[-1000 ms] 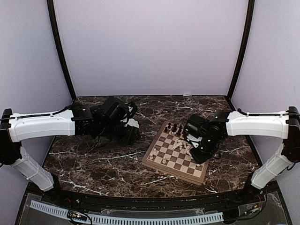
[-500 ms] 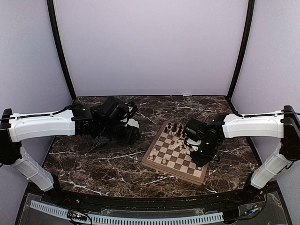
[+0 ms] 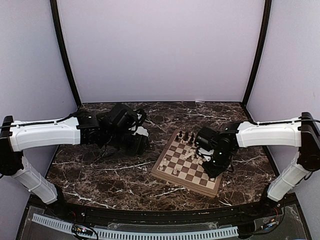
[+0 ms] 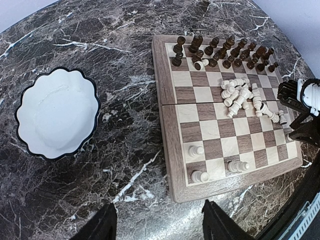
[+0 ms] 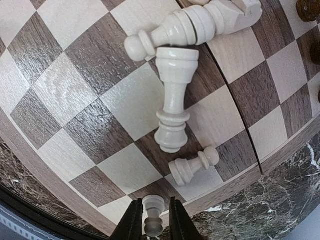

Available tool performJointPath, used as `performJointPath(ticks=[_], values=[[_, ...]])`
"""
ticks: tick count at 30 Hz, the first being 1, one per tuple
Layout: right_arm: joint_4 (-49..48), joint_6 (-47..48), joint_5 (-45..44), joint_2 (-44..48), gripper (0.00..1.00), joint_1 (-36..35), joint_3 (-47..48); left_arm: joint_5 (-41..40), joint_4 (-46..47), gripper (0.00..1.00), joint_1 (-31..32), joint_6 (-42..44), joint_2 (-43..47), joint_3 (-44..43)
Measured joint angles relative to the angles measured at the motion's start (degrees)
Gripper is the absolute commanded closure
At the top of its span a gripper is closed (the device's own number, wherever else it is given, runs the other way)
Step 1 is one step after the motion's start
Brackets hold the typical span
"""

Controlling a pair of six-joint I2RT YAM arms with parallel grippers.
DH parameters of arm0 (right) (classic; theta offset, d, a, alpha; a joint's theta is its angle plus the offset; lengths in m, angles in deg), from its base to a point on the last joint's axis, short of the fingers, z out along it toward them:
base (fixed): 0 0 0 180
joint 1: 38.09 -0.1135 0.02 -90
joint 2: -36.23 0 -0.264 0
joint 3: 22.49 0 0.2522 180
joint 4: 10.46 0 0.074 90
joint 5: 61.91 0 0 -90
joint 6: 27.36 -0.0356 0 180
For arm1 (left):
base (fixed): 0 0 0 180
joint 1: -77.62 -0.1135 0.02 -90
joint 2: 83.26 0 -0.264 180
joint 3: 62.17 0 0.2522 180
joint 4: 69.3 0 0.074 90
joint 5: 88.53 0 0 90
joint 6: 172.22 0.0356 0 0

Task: Set up the chess pieces on the board
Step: Place the pawn at h2, then pick up the pawn from the chessboard.

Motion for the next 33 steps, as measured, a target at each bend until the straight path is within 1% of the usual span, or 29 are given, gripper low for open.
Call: performJointPath(ticks=[6,11,14,19,25,33], values=[[1.2,0.1,-0.2,-0.2,0.74,0.0,1.7,0.0,0.0,0.39,0.0,0.0,-0.3,0.0],[3.7,-0.6,-0.2,-0.3,0.72,0.6,10.0,0.0,0.0,0.39,0.0,0.0,-0.3,0.0],[3.4,-1.1,0.2,-0.2,0.71,2.4,12.3,0.0,0.0,0.39,0.0,0.0,-0.4,0.0],[3.5,-1.7,0.7,-0.3,0.7,5.0,10.2,0.2,-0.2,0.39,0.0,0.0,-0.7,-0.8],[3.2,-2.8,2.4,-1.5,0.69,6.5,6.4,0.2,-0.3,0.39,0.0,0.0,-0.9,-1.2],[1.6,-3.5,3.9,-4.3,0.67,7.8,5.8,0.2,-0.4,0.39,0.0,0.0,-0.9,-1.2]])
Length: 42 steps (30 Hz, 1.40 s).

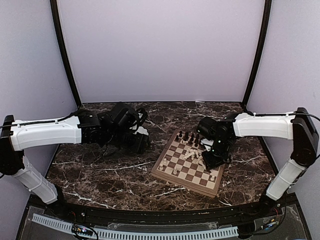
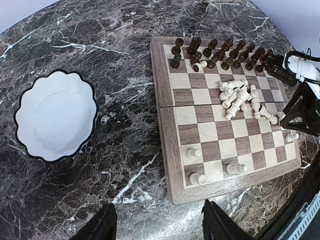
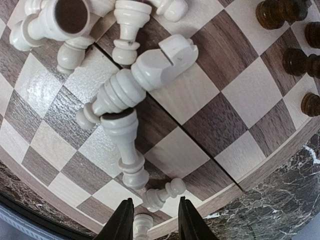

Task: Set up the chess pieces on the board
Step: Pick up the pawn from the chessboard.

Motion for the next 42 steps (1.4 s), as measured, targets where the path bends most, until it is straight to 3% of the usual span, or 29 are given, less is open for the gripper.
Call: performJointPath(ticks=[27,42], values=[[-1.1,1.4,0.2,-1.6,0.69,2.1,-2.5,0.0,-1.1,0.39,0.0,0.0,0.0,-0.6],[-1.0,3.6,-0.3,-0.9,0.89,2.2,-3.1,0.9,-1.0,0.39,0.0,-0.4,-0.1,-0.6]])
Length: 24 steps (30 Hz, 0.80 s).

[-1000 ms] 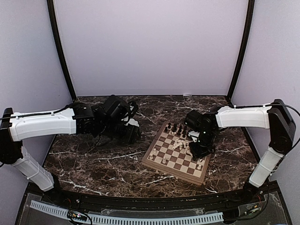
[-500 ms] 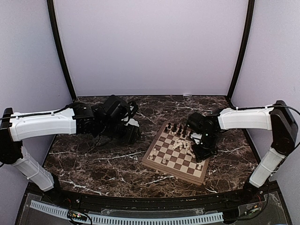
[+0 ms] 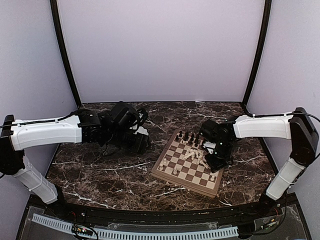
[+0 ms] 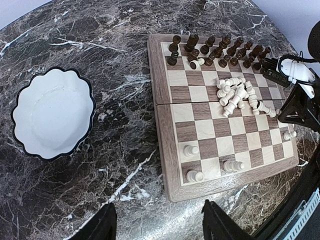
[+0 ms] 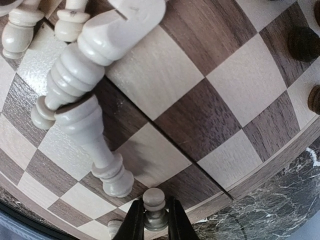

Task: Set up the chess pieces on the board
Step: Pick up the pawn from the chessboard, then pass from the right arm to the left

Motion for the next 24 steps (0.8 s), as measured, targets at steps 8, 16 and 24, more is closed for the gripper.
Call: performJointPath(ticks=[8,16,24], values=[[0.0,2.5,1.2,10.0,0.92,0.0,4.2,4.8,-0.5,0.39,-0.4,4.0,-4.4,-7.4],[-7.3,7.1,4.5,15.9,0.92,-2.7,7.5,21.8,-1.9,0.44,-3.2,8.0,-13.6,-23.8],[-14.1,10.1,7.4,18.7,0.91,-7.5,8.0,44.5,0.2,0.47,-5.9,4.6,-21.0,-27.5]])
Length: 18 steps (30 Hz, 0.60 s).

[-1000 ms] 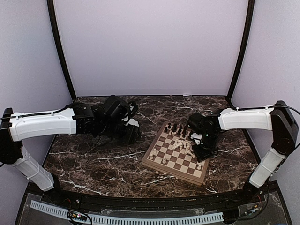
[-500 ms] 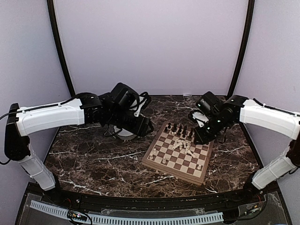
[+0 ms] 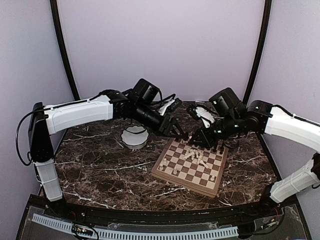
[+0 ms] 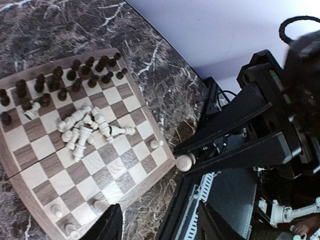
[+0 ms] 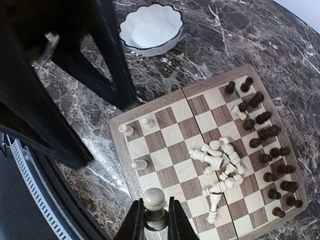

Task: Set up the chess pieces on the board
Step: Pass from the right arm to the left

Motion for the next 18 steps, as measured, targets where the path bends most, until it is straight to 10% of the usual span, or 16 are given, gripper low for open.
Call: performJointPath(ticks=[18], values=[[0.2,5.2,-1.9,-3.1,0.91,-4.4,4.7,13.0,3.6,0.52,-0.2,-5.4,-1.8,1.2]])
